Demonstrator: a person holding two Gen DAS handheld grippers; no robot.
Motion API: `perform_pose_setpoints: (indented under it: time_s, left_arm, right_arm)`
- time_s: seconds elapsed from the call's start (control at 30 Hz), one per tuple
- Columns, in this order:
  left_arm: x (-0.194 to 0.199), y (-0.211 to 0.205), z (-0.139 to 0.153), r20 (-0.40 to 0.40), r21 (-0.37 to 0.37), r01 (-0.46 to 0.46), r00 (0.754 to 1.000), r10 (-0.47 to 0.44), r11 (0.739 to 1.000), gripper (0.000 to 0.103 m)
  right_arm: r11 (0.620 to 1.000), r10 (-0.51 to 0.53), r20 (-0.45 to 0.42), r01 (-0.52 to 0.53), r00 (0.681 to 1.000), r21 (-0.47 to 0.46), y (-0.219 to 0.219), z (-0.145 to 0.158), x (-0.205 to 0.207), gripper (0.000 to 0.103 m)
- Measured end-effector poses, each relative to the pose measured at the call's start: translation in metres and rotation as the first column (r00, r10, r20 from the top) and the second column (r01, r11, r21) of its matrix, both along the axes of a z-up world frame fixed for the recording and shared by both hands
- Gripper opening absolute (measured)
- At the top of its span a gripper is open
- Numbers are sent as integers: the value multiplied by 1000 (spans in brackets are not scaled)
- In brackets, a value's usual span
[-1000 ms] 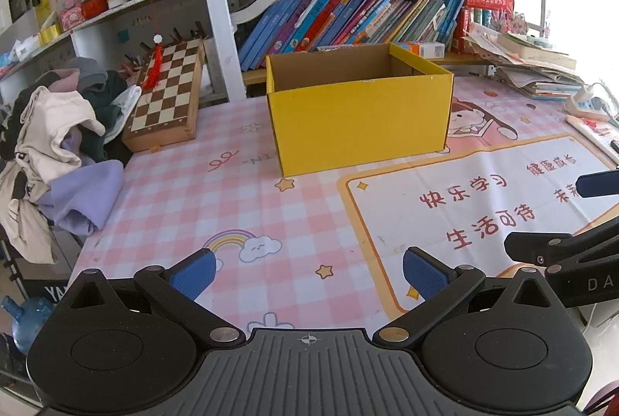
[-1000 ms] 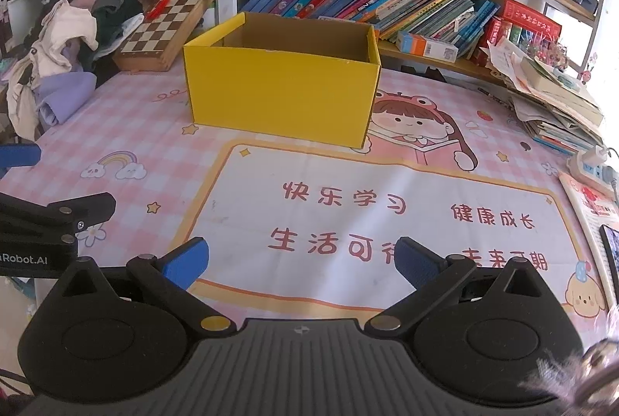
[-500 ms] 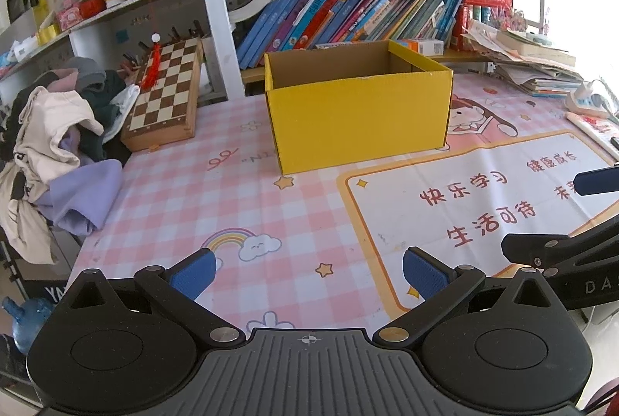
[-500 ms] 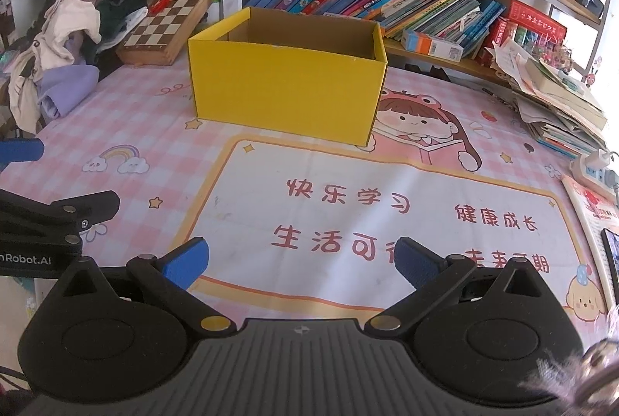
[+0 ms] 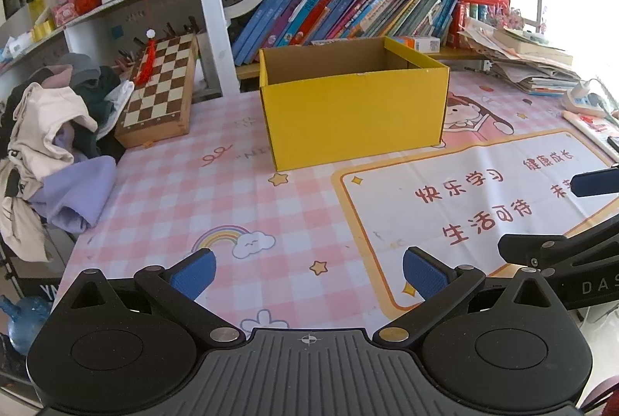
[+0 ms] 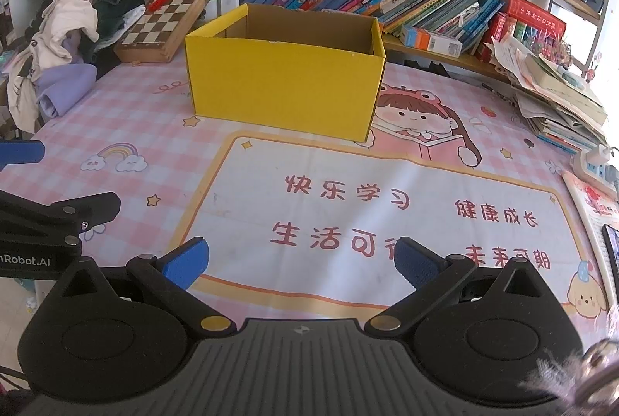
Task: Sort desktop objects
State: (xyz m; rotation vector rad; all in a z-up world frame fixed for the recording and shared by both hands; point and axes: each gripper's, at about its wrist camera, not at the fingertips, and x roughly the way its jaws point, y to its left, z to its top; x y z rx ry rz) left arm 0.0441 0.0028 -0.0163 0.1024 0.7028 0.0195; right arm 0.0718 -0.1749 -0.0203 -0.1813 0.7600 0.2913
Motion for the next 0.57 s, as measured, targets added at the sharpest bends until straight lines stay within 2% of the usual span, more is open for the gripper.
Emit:
perform_pose_setpoints:
  time_s: [0.27, 0.57]
  left_arm:
    - [3, 2, -4, -27, -32, -3, 1000, 2, 999, 103]
    - [1, 4, -4, -16, -44, -6, 1000, 6, 999, 103]
  right_arm:
    - [1000, 0, -4, 0, 1000, -1, 0, -1, 0, 103]
    - [1000, 0, -8, 0, 1000, -3, 0, -2, 1, 103]
